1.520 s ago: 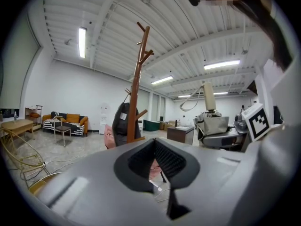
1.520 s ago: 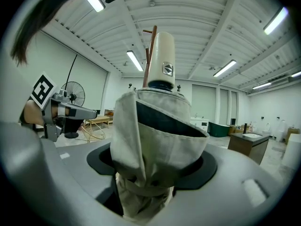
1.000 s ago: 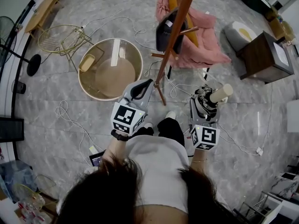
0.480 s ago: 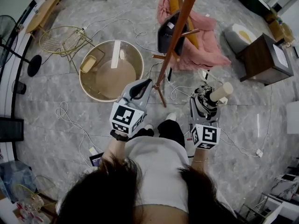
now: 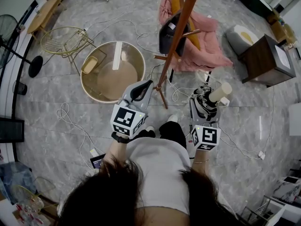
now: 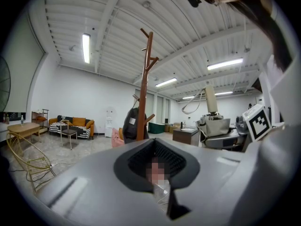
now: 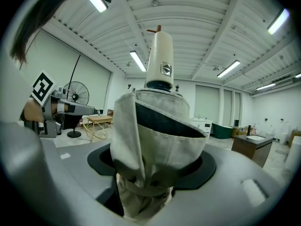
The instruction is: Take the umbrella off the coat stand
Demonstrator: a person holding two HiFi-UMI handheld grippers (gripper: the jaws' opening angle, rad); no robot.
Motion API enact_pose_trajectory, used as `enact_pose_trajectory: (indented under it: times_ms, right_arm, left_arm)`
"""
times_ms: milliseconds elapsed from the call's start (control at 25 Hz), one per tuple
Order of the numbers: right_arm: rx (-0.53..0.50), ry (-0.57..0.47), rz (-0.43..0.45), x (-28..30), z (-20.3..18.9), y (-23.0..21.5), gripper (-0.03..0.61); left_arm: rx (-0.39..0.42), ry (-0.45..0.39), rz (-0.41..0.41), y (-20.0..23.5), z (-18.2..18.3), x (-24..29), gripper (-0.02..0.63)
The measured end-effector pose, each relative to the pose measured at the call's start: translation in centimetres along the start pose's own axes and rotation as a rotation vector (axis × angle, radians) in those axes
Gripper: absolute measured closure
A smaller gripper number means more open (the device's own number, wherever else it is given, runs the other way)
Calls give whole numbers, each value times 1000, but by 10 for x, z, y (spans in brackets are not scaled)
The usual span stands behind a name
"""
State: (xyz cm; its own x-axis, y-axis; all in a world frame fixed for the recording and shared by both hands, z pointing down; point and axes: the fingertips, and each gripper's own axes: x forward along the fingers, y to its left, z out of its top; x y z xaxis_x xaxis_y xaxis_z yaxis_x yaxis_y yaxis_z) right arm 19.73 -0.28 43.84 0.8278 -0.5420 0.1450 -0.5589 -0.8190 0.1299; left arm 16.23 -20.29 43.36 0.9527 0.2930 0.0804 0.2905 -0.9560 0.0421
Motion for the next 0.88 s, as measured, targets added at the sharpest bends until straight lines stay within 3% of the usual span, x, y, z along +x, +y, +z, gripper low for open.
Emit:
enact_pose_trajectory:
  times_ms: [880]
  right_arm:
    - [2, -1, 13, -2, 1, 4, 270]
  left_arm:
    - [-11, -9, 11, 0, -1, -7, 555]
